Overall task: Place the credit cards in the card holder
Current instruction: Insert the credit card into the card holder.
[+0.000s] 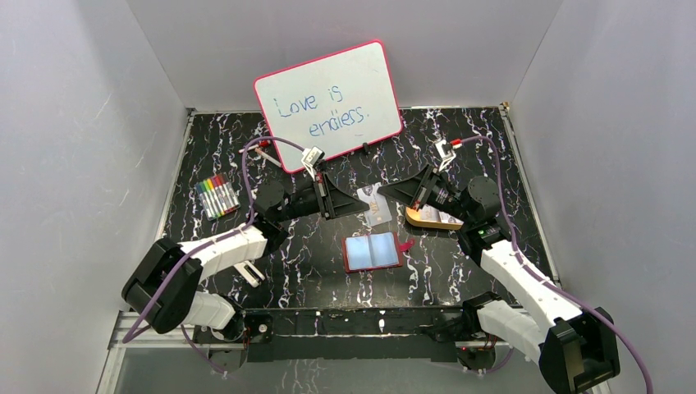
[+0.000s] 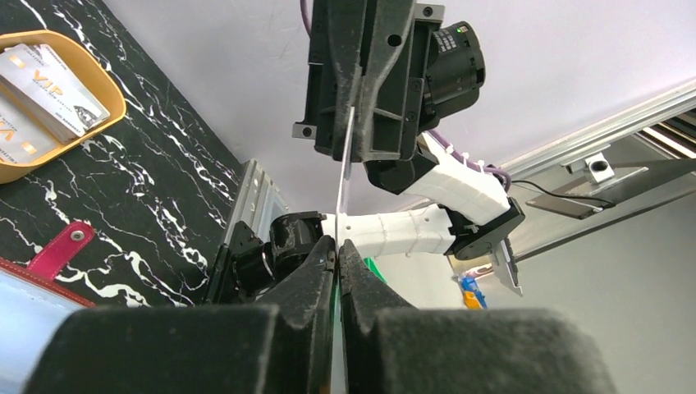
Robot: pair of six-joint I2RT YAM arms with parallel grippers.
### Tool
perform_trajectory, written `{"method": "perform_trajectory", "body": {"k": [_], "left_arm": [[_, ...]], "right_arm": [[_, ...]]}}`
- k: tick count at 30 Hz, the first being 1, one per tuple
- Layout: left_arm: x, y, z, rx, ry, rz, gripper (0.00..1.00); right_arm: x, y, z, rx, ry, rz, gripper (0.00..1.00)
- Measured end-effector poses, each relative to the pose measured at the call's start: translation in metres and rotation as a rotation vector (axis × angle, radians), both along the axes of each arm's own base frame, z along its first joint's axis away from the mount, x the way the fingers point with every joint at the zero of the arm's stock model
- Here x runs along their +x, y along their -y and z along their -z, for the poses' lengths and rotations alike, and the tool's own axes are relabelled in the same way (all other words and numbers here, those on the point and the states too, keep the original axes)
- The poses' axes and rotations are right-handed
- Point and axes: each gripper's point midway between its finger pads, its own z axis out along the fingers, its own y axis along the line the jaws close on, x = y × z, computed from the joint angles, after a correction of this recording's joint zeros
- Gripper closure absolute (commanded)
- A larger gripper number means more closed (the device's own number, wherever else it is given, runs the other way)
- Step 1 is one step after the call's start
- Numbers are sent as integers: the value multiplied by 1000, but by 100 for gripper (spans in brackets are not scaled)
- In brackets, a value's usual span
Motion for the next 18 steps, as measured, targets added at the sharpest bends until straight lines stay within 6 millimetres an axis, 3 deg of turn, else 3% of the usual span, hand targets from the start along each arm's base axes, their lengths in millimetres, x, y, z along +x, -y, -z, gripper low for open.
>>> {"method": "perform_trajectory", "body": {"k": [2, 5, 14, 18], "left_arm": [[-1, 0, -2, -5, 8, 7, 100], [-2, 0, -2, -7, 12, 7, 100], [-11, -7, -3, -12, 22, 11, 100], [-15, -8, -3, -9, 25, 26, 100]], "right_arm": [[1, 0, 2, -7, -4, 4, 65], [-3, 1, 9, -38, -11, -7, 44], [-29, 2, 24, -139, -2, -117, 46], [-38, 1, 23, -138, 6, -166, 55]]}}
